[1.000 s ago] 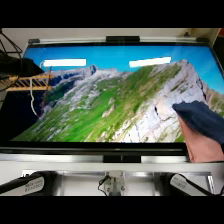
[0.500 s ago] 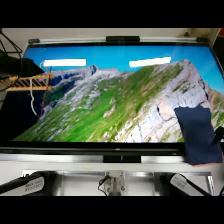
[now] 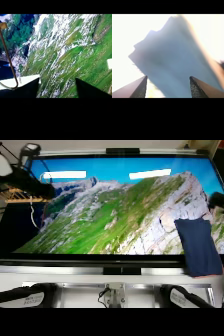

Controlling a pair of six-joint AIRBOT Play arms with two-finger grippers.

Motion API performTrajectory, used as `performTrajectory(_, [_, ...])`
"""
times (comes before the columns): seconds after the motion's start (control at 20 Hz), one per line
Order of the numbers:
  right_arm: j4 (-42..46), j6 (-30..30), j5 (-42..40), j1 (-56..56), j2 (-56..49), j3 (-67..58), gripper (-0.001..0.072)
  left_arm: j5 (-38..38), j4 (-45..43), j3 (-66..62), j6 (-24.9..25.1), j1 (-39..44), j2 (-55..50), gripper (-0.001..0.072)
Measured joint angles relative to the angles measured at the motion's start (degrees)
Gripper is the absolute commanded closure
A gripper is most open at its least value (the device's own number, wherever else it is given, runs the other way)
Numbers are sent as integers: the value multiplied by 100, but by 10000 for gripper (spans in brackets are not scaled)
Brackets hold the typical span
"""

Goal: Fold the shirts.

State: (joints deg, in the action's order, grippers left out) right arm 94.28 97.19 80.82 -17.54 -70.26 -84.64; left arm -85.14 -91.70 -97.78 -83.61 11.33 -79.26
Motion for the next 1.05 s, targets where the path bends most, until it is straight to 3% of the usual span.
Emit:
performTrajectory(0.2, [-426, 160, 205, 1169, -588, -142, 77, -184, -74, 577, -197, 345, -136, -13])
performTrajectory(0.35, [-610, 173, 431, 1641, -914, -177, 77, 208, 142, 1086, -382, 426, 68, -13])
performTrajectory(1.05, [-800, 179, 592, 1971, -1113, -197, 77, 695, 264, 1449, -603, 474, 48, -13])
